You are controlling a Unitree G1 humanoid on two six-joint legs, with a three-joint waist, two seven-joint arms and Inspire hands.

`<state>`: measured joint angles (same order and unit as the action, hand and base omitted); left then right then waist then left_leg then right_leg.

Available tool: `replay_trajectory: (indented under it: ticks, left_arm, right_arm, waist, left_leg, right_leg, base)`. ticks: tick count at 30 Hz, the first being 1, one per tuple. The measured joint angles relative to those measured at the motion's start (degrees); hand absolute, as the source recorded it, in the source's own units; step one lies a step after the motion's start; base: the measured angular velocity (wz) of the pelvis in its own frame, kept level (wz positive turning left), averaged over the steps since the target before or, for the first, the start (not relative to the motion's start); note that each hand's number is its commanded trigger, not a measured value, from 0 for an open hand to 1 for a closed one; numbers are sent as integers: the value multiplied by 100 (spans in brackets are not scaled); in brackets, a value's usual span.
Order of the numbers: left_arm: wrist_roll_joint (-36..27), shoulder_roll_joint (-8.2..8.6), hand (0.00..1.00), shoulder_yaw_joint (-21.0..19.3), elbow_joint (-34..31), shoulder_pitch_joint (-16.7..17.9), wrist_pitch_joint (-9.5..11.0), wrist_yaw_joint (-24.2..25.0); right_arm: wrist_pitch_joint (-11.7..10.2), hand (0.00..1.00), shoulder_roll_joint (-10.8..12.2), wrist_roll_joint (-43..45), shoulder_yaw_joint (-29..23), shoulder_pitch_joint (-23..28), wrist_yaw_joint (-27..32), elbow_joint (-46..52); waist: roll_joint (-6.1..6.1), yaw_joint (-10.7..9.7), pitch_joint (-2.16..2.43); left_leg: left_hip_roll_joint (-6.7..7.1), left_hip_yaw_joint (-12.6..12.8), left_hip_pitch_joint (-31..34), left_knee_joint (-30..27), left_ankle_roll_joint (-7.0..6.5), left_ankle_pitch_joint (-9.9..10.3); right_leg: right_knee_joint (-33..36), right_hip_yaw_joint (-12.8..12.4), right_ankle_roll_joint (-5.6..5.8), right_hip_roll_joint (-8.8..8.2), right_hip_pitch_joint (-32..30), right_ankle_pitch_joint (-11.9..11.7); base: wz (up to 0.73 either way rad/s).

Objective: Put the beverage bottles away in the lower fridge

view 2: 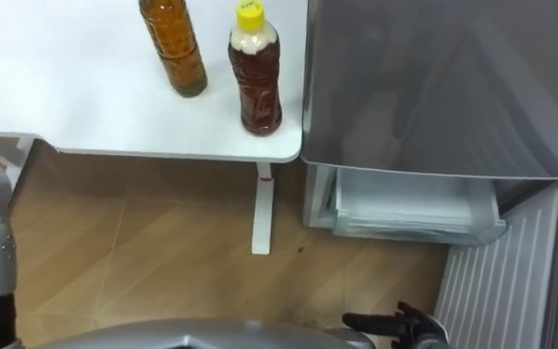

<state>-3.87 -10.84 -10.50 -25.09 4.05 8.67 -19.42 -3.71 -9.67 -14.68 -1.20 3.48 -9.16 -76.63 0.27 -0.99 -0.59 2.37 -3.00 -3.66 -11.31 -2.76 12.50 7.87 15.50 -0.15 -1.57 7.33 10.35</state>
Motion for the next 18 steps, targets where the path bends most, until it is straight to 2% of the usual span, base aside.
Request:
replay_trajectory:
  ticks: [4,6,9,12,14,18]
  left_arm:
    - [0,-5,0,70,-48,-166,-57,578]
    - [-52,-6,0,269,-47,-348,-203,893]
    - [-128,-6,0,614,-47,-430,-365,1348]
    - [-225,-4,0,770,-47,-529,-568,1775]
    - [-225,-4,0,800,-47,-604,-689,1981]
    - [-230,-5,0,829,-47,-634,-842,2375]
  right_arm:
    - [-6,0,-8,4,-4,-5,-67,15]
    - [4,0,-6,1,16,-38,-170,15]
    - [4,0,-8,1,134,-63,-237,30]
    - [14,0,-8,2,161,-74,-312,62]
    - [44,0,-14,1,158,-87,-382,84]
    - [186,0,-60,0,150,-96,-467,98]
  waist:
    - [-3,-67,0]
    - [-34,-137,-8]
    - [-79,-173,-12]
    - [-84,-234,-11]
    - [-78,-257,-5]
    - [-37,-329,41]
  left_leg:
    - [-50,118,-19,-5,1,1]
    - [-53,140,-17,-4,2,1]
    - [-73,273,-89,17,1,0]
    - [-78,293,-90,52,-4,4]
    - [-84,320,-88,67,-6,6]
    - [-101,390,-91,63,-10,9]
  right_leg:
    - [0,-117,0,15,-12,0]
    - [6,-149,-1,13,-21,0]
    - [26,-278,-1,7,-23,1]
    - [70,-346,-1,28,-75,1]
    - [96,-382,-1,33,-112,0]
    - [116,-446,-12,45,-138,-9]
  base:
    - [-12]
    - [0]
    - [-19]
    - [-15]
    - [-11]
    - [-7]
